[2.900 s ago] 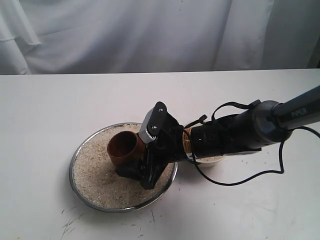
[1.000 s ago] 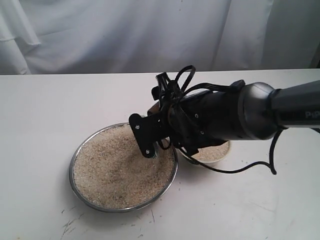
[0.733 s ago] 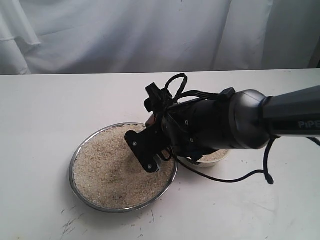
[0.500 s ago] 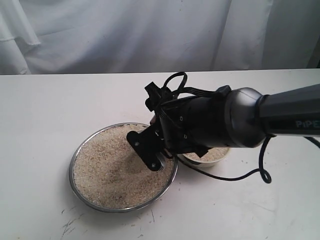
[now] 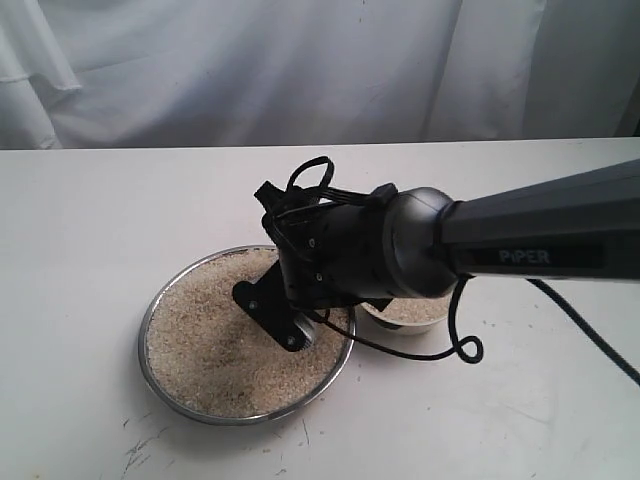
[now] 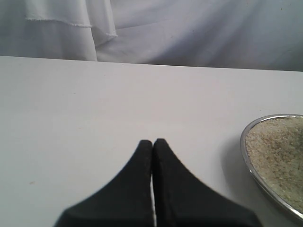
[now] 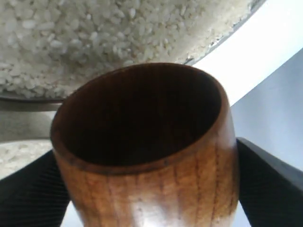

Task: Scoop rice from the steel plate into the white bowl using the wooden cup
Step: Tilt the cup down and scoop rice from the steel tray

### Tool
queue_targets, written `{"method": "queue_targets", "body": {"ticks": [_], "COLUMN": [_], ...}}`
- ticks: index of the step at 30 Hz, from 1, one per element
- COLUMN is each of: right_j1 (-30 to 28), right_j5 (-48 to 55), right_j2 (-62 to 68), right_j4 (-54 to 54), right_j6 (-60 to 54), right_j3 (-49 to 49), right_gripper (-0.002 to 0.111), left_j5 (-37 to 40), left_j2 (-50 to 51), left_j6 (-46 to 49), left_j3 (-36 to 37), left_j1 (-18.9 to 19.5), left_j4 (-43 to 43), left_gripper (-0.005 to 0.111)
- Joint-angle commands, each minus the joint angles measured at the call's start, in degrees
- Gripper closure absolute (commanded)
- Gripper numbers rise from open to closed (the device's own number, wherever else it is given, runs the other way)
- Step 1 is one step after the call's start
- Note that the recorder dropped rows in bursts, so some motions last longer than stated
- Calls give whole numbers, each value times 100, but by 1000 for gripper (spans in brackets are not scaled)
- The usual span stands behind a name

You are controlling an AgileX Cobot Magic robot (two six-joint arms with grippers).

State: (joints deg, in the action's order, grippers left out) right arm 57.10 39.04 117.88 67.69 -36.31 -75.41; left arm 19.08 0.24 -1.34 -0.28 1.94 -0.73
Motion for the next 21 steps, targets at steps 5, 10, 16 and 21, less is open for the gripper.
{"method": "queue_targets", "body": {"ticks": [5,10,16,21], "right_j1": [109,215,250,340], "right_j5": [8,-105,-518,-714], "right_j2": [339,396,410,432], "right_j4": [32,-143,-402,-807], "right_j6": [-294,-351,-490,-825], "right_j3": [-49,-49,-49,-49], "right_gripper": [108,108,108,108], "left_j5": [-81,-81,-81,-81], "left_j2": [-24,-24,-24,-24], "left_j6": [-1,-1,-1,-1], "left_j3": [28,28,28,28], "left_j1": [-16,-16,-16,-16], "left_j4": [5,5,5,5], "left_gripper": [107,107,107,107]}}
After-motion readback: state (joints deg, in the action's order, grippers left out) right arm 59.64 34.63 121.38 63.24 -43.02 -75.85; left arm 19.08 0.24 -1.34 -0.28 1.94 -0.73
